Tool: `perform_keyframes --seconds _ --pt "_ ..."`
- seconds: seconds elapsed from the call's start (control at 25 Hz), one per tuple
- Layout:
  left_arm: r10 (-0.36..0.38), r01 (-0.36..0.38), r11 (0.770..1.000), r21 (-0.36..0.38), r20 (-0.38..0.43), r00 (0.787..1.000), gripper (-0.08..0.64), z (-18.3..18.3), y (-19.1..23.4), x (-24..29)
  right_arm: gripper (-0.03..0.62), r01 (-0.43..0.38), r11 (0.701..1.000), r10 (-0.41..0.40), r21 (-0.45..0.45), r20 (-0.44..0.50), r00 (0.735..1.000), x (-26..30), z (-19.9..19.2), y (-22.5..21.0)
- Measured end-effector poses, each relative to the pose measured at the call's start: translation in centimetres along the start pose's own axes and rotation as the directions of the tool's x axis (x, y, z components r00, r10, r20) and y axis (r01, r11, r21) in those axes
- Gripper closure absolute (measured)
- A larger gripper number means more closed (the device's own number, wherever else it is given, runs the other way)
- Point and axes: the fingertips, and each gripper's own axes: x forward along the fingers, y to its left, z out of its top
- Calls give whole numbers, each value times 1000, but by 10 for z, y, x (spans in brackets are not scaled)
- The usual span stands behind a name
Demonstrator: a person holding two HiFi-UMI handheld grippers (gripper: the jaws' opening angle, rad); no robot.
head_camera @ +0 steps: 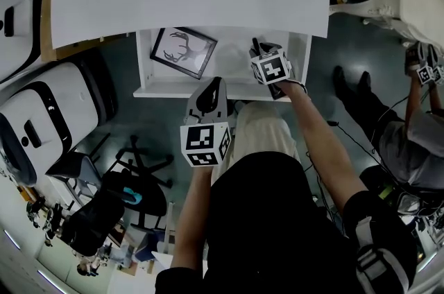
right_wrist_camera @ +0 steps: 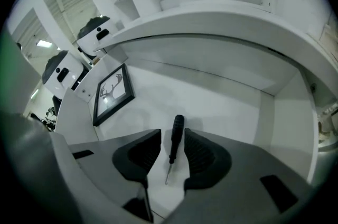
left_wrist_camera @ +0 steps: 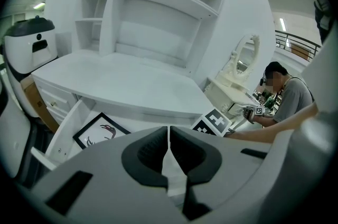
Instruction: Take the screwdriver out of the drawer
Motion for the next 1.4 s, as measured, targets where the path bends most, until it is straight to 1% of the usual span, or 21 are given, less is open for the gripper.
perform_keyframes --seconds 0.36,0.48,0.76,0.92,1.12,1.4 --pt "19 -20 1000 -14 -6 1000 528 -8 6 -3 462 11 1000 -11 -8 -21 1000 13 -3 -3" --pt "23 -24 1000 -19 -4 1000 528 -9 8 -4 469 22 1000 -22 -14 -22 1000 13 -4 -4" --pt "31 -31 999 -18 -1 1000 528 -11 10 -6 509 52 998 -52 -33 -25 998 11 -4 -10" --pt "37 -37 999 -19 1 999 528 -12 11 -10 512 63 997 -64 -51 -23 998 9 -2 -10" --pt "43 -43 999 -18 13 999 528 -9 10 -18 512 55 995 -56 -80 -6 998 4 0 -8" --pt "47 -46 999 -12 46 998 528 -2 6 -33 509 39 992 -33 -117 49 998 -27 10 7"
